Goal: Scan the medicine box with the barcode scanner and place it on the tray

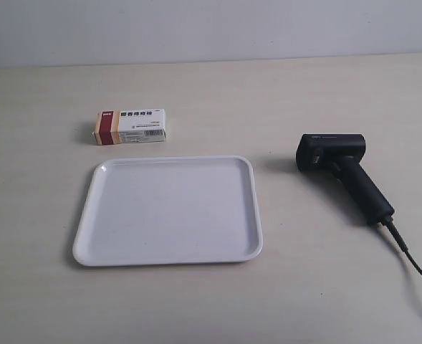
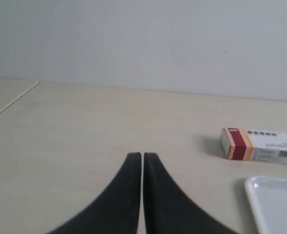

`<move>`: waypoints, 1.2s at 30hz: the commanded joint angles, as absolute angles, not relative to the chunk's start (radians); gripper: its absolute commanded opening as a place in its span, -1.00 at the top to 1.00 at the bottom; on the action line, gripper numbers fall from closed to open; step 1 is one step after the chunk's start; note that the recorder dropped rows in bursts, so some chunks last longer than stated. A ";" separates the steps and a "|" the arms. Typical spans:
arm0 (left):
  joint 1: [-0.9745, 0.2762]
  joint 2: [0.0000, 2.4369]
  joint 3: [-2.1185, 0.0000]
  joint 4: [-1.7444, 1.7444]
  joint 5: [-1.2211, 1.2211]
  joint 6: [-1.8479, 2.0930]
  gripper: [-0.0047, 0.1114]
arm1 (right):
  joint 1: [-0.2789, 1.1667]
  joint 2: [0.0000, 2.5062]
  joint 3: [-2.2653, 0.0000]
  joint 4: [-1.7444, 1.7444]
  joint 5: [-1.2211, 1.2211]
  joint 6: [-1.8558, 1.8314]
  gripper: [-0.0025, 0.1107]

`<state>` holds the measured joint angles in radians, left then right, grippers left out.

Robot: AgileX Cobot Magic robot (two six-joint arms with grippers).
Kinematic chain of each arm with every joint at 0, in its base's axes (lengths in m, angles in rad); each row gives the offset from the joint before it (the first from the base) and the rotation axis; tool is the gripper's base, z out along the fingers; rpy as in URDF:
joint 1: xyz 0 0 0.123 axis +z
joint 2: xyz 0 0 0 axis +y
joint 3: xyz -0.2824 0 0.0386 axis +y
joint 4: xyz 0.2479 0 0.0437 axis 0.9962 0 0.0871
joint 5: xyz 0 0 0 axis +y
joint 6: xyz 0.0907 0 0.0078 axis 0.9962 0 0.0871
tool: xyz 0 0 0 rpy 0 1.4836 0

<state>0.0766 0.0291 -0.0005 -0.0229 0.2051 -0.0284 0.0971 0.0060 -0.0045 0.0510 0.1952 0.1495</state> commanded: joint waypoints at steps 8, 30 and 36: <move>0.070 0.370 -0.352 -0.126 -0.074 -0.267 0.92 | 0.092 0.000 0.000 0.077 -0.059 0.348 0.96; -0.313 2.070 -1.675 -0.042 0.892 0.597 0.91 | 0.092 0.000 0.000 0.070 -0.037 0.341 0.96; -0.313 2.129 -1.678 -0.038 0.815 0.650 0.33 | 0.092 0.000 0.000 0.070 -0.033 0.341 0.96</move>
<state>-0.3087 2.1170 -1.6651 -0.0314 0.8544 0.6214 0.0971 0.0060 -0.0045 0.0799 -0.0369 0.3437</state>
